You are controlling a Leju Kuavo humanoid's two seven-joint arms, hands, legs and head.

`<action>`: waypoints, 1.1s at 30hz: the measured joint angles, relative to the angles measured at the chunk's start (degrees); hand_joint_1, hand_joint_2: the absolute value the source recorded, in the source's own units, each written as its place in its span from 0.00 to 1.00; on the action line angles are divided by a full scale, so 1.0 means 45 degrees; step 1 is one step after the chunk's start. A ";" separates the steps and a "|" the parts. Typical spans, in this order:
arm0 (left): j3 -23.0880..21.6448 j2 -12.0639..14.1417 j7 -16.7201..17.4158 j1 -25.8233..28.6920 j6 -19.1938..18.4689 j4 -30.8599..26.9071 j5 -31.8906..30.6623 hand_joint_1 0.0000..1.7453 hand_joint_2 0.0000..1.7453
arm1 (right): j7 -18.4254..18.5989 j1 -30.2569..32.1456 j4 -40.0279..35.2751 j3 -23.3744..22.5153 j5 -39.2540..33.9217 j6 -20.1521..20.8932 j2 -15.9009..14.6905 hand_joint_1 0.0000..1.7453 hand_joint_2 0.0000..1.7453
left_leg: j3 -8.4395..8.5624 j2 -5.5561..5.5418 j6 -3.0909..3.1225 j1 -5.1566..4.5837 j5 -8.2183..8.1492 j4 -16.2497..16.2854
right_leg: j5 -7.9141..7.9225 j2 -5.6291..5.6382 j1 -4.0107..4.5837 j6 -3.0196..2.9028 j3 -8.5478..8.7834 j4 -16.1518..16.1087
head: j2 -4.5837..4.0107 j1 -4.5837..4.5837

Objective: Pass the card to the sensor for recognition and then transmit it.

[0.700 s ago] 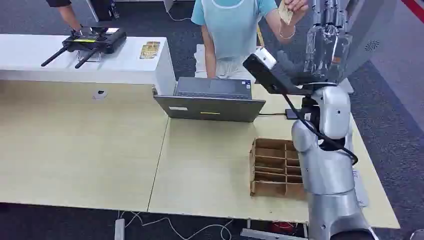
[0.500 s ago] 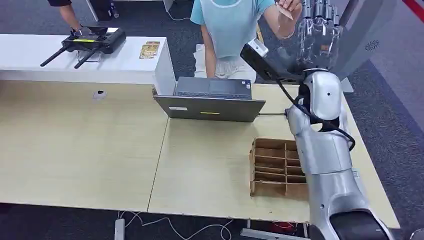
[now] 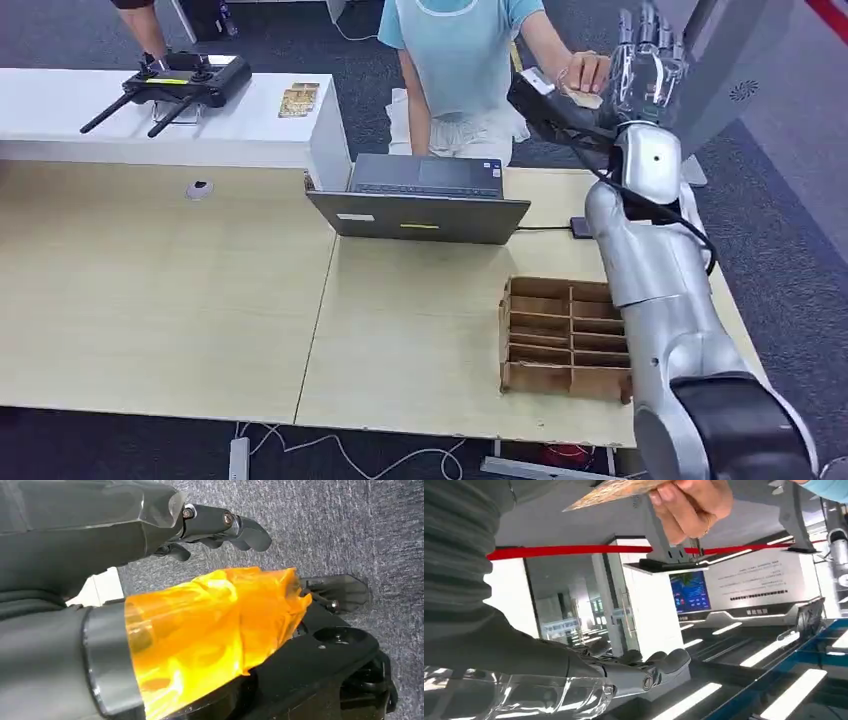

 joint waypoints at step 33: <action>0.0000 0.0005 0.0281 0.0014 0.0238 0.0000 0.0316 0.00 0.00 | -0.2462 0.0479 -0.0967 -0.2293 -0.2751 0.0340 0.0180 1.00 1.00 | -0.0005 -0.0004 0.0000 0.0000 0.0000 0.0001 | 0.0001 -0.0003 0.0000 0.0001 -0.0001 0.0000 | 0.0005 0.0000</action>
